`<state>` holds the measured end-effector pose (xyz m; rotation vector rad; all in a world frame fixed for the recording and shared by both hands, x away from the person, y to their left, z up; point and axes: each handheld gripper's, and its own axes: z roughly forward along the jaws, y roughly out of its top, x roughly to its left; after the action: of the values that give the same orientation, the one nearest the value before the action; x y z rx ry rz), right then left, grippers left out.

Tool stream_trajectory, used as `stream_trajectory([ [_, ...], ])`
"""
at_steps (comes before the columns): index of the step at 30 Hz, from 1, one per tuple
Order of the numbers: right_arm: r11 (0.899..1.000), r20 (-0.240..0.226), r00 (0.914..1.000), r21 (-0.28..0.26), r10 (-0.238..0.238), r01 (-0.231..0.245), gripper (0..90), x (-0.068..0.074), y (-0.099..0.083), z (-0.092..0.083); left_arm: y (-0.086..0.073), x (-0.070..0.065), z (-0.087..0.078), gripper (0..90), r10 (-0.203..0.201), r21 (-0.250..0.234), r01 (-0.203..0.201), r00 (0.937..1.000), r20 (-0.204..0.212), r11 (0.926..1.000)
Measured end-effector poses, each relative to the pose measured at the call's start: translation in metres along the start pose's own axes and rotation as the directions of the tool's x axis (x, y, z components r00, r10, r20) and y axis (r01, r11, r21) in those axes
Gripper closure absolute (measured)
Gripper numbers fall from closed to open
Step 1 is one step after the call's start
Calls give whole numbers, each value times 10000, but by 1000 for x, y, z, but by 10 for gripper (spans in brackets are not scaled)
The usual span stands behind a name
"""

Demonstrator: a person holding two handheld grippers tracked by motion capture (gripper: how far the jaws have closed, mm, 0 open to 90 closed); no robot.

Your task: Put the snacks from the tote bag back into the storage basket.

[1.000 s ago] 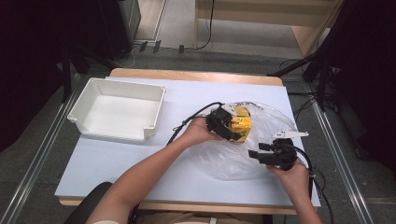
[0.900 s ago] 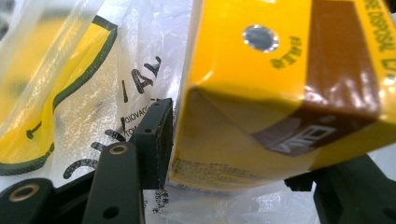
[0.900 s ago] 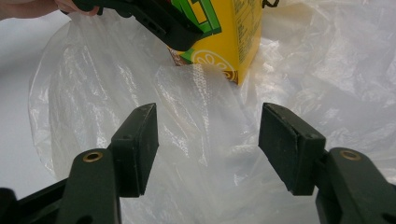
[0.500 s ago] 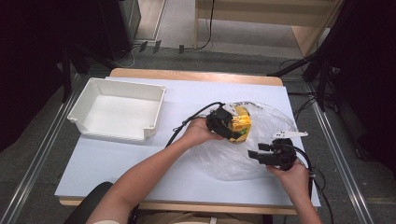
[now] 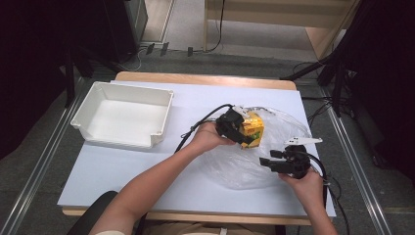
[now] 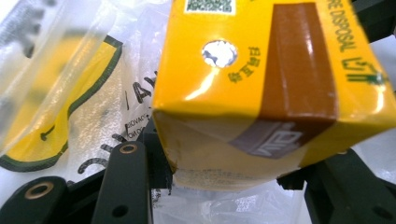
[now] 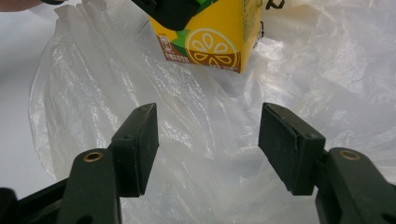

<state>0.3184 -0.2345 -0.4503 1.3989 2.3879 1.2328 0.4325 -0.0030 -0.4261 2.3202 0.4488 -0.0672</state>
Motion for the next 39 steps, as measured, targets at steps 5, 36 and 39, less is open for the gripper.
stream_trajectory([
  [5, 10000, -10, 10000, -5, 8, -8, 391, 0, 0, 0, 2, 0, -7, 509, -50, -56, 49, 10000, -20, 10000],
  [36, 9987, 16, 9994, -373, -336, 336, 389, 12, 10, -3, 0, 7, -59, 510, -606, -267, 605, 9982, -42, 9978],
  [39, 9986, -32, 9995, -441, -301, 299, 388, 14, 11, -3, -1, 7, -63, 510, -581, -326, 577, 9983, -92, 9978],
])
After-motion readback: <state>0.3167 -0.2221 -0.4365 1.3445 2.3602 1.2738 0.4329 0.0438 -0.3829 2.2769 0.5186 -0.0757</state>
